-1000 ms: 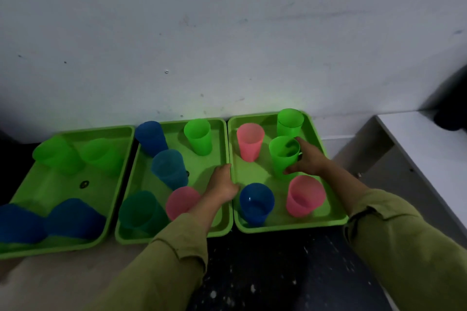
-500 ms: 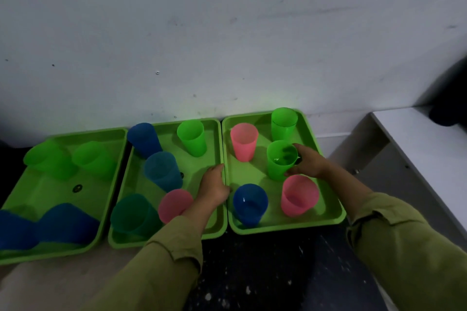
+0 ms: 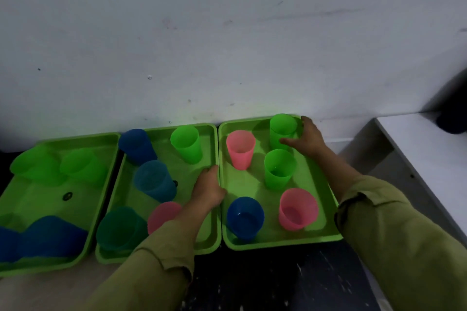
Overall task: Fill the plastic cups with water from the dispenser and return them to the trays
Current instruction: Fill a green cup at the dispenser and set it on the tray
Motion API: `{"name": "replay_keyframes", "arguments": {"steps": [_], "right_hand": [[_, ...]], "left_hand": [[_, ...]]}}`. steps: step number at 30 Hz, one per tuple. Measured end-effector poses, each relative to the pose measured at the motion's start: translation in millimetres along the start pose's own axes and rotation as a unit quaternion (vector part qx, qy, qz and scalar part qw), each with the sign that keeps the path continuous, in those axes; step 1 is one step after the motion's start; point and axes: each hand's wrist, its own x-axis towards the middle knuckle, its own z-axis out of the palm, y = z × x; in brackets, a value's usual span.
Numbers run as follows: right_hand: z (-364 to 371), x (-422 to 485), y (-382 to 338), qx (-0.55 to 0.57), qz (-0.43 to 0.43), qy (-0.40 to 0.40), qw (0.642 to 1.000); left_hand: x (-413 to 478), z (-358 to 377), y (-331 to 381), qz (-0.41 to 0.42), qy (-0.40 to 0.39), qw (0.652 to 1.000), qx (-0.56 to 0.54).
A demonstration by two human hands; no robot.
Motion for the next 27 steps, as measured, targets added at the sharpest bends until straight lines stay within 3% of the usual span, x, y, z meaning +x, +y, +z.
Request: {"name": "replay_keyframes", "arguments": {"steps": [5,12,17,23,27], "right_hand": [[11,20,-2,-0.017,0.011,-0.030,0.999],[15,17,-13,-0.002,0.030,0.010,0.999],[-2,4,-43,0.024,-0.009,0.053,0.998],[-16,-28,-103,0.059,-0.075,0.081,0.992],[-11,-64,-144,0.080,-0.116,0.049,0.989]], "left_hand": [[7,4,-5,-0.001,0.005,1.000,0.011],[12,3,-11,0.003,-0.011,1.000,0.012],[11,-11,-2,0.014,-0.035,0.999,0.025],[-3,-55,19,0.087,0.025,0.996,-0.019],[-27,-96,25,0.162,0.044,0.983,-0.081]]}}
